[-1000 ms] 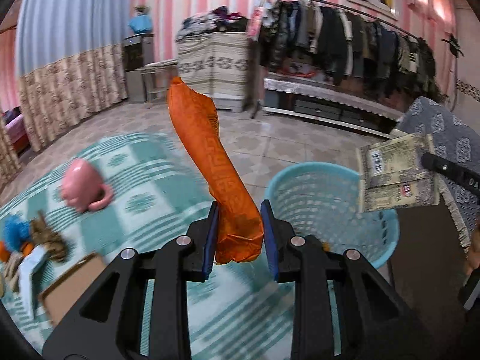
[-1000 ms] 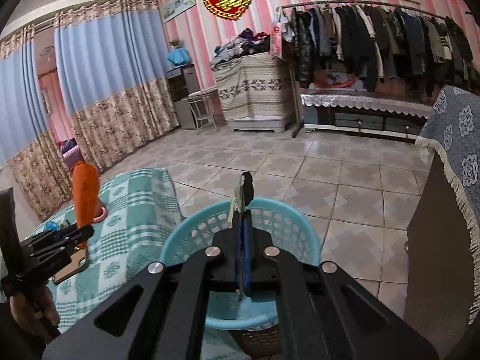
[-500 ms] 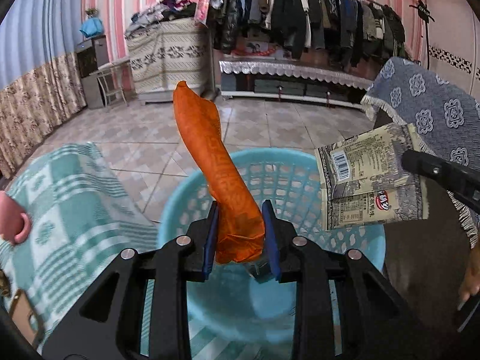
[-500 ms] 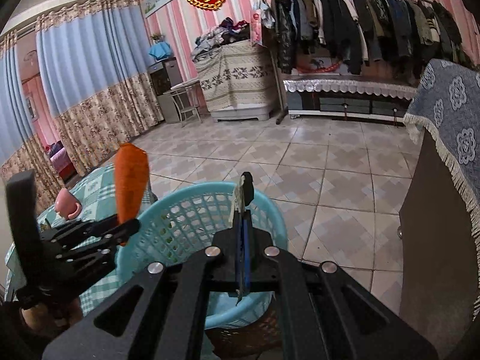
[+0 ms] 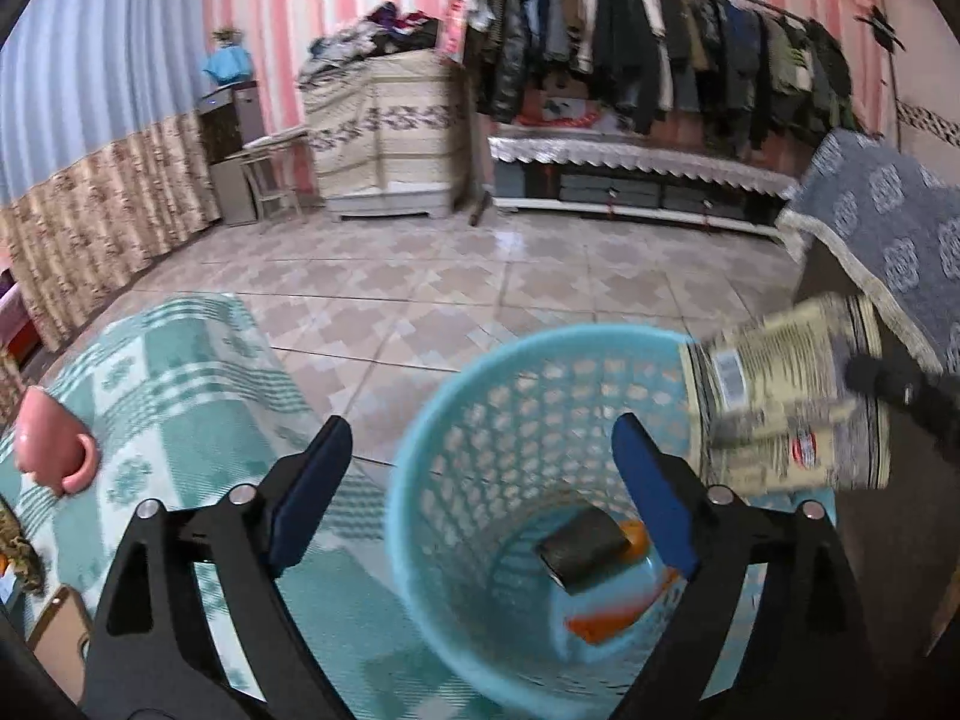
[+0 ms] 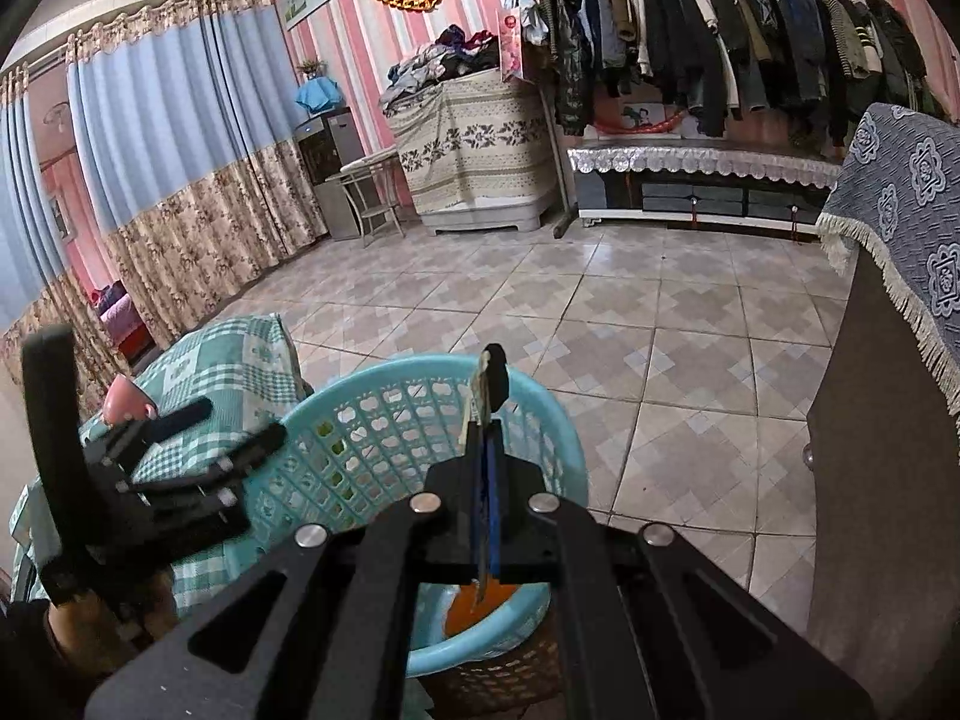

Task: Collect trash
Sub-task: 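Open the left tool to drop the wrapper while the right tool drops the snack bag, then move both tools back over the table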

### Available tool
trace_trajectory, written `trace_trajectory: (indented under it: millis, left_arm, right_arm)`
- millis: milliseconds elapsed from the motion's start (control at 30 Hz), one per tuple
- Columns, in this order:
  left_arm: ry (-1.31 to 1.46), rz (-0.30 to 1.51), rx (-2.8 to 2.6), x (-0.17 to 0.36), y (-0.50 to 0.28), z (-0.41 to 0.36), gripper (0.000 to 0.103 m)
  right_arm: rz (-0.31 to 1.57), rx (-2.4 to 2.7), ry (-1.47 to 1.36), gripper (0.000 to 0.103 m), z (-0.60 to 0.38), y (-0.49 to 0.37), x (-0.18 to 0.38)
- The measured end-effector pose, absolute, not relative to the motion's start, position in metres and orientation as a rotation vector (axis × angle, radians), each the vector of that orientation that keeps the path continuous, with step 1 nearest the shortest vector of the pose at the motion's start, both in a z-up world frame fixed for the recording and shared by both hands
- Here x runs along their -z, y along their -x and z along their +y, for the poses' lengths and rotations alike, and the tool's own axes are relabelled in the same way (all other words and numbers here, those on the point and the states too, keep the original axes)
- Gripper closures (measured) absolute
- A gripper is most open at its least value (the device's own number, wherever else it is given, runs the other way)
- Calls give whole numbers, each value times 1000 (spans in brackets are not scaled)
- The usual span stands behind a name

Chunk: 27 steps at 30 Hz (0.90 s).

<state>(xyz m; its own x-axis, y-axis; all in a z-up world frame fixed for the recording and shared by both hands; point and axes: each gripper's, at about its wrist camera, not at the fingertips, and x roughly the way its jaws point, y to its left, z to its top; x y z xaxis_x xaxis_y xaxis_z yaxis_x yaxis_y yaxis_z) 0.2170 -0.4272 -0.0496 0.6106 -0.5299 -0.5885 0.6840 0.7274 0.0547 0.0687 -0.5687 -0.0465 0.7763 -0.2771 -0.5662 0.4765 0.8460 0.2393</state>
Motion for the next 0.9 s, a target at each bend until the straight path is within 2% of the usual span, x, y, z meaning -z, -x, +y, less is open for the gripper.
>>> trace_trajectory:
  millis: [400, 467, 500, 533, 600, 700, 733, 900]
  left_arm:
    - [-244, 580, 581, 32, -235, -380, 12]
    - [-226, 584, 568, 28, -237, -369, 12]
    - [-218, 587, 562, 26, -237, -363, 12]
    - [-209, 587, 556, 23, -237, -356, 12]
    - [-206, 583, 549, 19, -236, -348, 12]
    - [-210, 557, 526, 11, -232, -331, 12]
    - [-206, 545, 520, 8, -229, -325, 12]
    - [-175, 495, 490, 0, -216, -293, 12]
  right_arm:
    - [625, 430, -393, 98, -554, -112, 66]
    - [637, 437, -381, 73, -550, -118, 68]
    - [634, 438, -379, 44, -548, -120, 67]
    - [627, 438, -375, 37, -547, -120, 66]
    - [636, 446, -350, 36, -542, -124, 66]
    - [635, 454, -327, 17, -532, -126, 64]
    - [633, 457, -318, 13, -530, -127, 63]
    - [629, 460, -284, 7, -513, -131, 55]
